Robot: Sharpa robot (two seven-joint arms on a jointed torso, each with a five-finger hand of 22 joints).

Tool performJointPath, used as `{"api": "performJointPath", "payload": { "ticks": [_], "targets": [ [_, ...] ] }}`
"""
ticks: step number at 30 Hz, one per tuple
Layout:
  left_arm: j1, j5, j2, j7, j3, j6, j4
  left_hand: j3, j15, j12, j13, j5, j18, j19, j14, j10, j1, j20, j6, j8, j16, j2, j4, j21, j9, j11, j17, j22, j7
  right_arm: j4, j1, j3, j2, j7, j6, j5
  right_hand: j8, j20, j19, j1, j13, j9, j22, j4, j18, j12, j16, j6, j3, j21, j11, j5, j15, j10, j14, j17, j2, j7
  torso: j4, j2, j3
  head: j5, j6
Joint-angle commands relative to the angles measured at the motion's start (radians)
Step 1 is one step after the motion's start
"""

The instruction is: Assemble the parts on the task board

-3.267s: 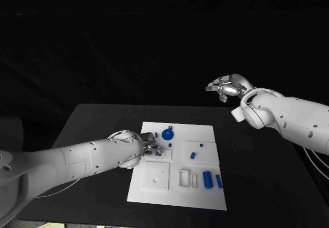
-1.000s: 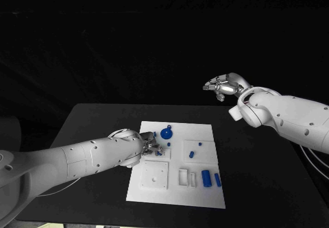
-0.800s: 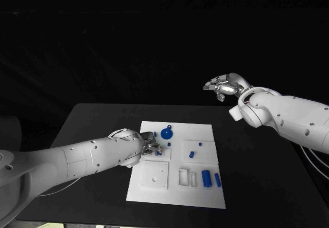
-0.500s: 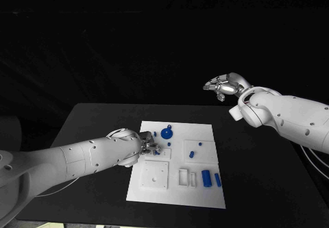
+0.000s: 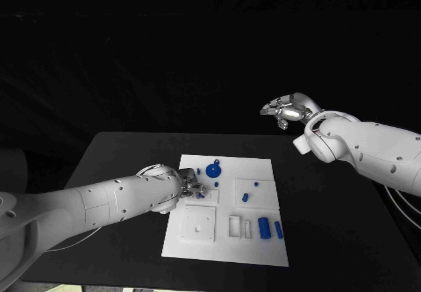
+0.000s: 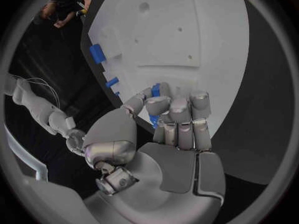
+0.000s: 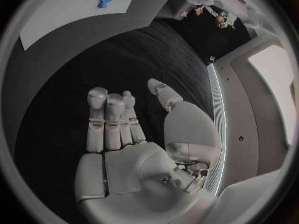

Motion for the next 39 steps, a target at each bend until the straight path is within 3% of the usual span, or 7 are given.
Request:
{"api": "performJointPath", "payload": {
  "ticks": [1,9,13,32,33,35,39],
  "targets": [
    [-0.001,-0.006,0.004,-0.004,-0.001,0.021,0.004,0.002,-0.007,0.004,-0.001,0.006,0.005,-0.008,0.000,-0.037,0.019,-0.072,0.132,0.002,0.003,0.025,-0.005,0.005,0.001,-0.038,-0.001,0.018,-0.081,-0.001,0.000,0.001,0.002,0.005,0.014,-0.004,-0.006,-0.007,-0.003,-0.005,-0.001,-0.001,0.001,-0.007,0.069,0.003,-0.005,0.005,-0.001,-0.007,0.001,0.005,0.002,-0.007,0.000,-0.001,0.006,0.014,0.0000,0.000,0.0004,0.001,-0.001],
    [-0.001,-0.012,0.013,-0.001,-0.001,0.030,0.000,-0.004,-0.006,0.009,-0.005,-0.008,0.005,-0.008,-0.001,-0.037,0.008,-0.071,0.133,0.003,0.005,0.010,0.000,0.006,0.002,-0.038,-0.003,0.017,-0.081,-0.002,0.000,0.001,0.005,0.004,0.017,-0.004,-0.006,-0.007,-0.002,-0.005,-0.002,-0.001,0.001,-0.008,0.069,0.003,-0.005,0.005,-0.001,-0.007,0.001,0.006,0.002,-0.007,0.000,-0.001,0.006,0.014,-0.0010,0.000,0.0014,0.003,-0.001],
    [-0.001,-0.012,0.017,-0.002,-0.001,0.035,-0.002,-0.008,-0.006,0.016,-0.011,-0.097,0.007,-0.008,-0.001,-0.038,-0.004,-0.072,0.138,0.005,0.007,-0.016,0.028,0.006,0.002,-0.038,-0.007,0.015,-0.082,-0.002,0.000,0.001,0.006,0.004,0.017,-0.004,-0.006,-0.007,-0.002,-0.005,-0.002,-0.001,0.001,-0.008,0.069,0.003,-0.005,0.005,-0.001,-0.007,0.001,0.006,0.002,-0.007,0.000,-0.001,0.006,0.014,-0.0010,0.000,0.0016,0.004,-0.001],
    [-0.001,-0.012,0.025,-0.006,-0.001,0.041,-0.008,-0.008,-0.006,0.022,-0.014,-0.119,0.008,-0.009,-0.002,-0.039,-0.004,-0.072,0.139,0.006,0.010,-0.027,0.038,0.006,0.003,-0.037,-0.009,0.016,-0.081,-0.001,0.000,0.001,0.007,0.003,0.018,-0.004,-0.006,-0.007,-0.002,-0.006,-0.003,-0.002,0.002,-0.008,0.069,0.003,-0.005,0.005,-0.001,-0.008,0.001,0.006,0.002,-0.008,0.000,-0.001,0.006,0.014,-0.0004,0.000,0.0009,0.002,-0.003],
    [-0.001,-0.012,0.025,-0.006,-0.001,0.042,-0.009,-0.010,-0.006,0.023,-0.015,-0.127,0.008,-0.009,-0.002,-0.039,-0.006,-0.071,0.139,0.006,0.011,-0.031,0.041,0.007,0.002,-0.037,-0.010,0.016,-0.081,-0.001,0.000,0.001,0.007,0.003,0.019,-0.004,-0.006,-0.007,-0.002,-0.006,-0.003,-0.002,0.002,-0.008,0.069,0.003,-0.005,0.005,-0.001,-0.008,0.001,0.006,0.002,-0.008,0.000,-0.001,0.006,0.014,-0.0003,0.000,0.0009,0.001,-0.003],
    [-0.001,-0.012,0.024,-0.007,-0.001,0.043,-0.009,-0.011,-0.007,0.027,-0.019,-0.189,0.010,-0.010,-0.003,-0.041,-0.006,-0.072,0.139,0.006,0.012,-0.042,0.053,0.007,0.002,-0.036,-0.012,0.015,-0.082,0.000,0.000,0.001,0.006,0.003,0.019,-0.004,-0.006,-0.007,-0.002,-0.006,-0.003,-0.002,0.002,-0.008,0.069,0.003,-0.005,0.005,-0.001,-0.008,0.001,0.006,0.002,-0.008,0.000,-0.001,0.006,0.014,-0.0005,0.000,0.0007,0.001,-0.003],
    [-0.001,-0.012,0.023,-0.010,-0.001,0.039,-0.010,-0.012,-0.007,0.028,-0.020,-0.200,0.010,-0.010,-0.003,-0.042,-0.007,-0.072,0.139,0.006,0.013,-0.050,0.058,0.007,0.002,-0.037,-0.013,0.015,-0.081,-0.001,0.000,0.001,0.006,0.003,0.019,-0.004,-0.006,-0.007,-0.002,-0.006,-0.003,-0.002,0.002,-0.008,0.069,0.004,-0.005,0.005,-0.001,-0.008,0.001,0.006,0.002,-0.008,0.000,-0.001,0.006,0.014,-0.0004,0.000,0.0003,0.001,-0.003]
  ]
}}
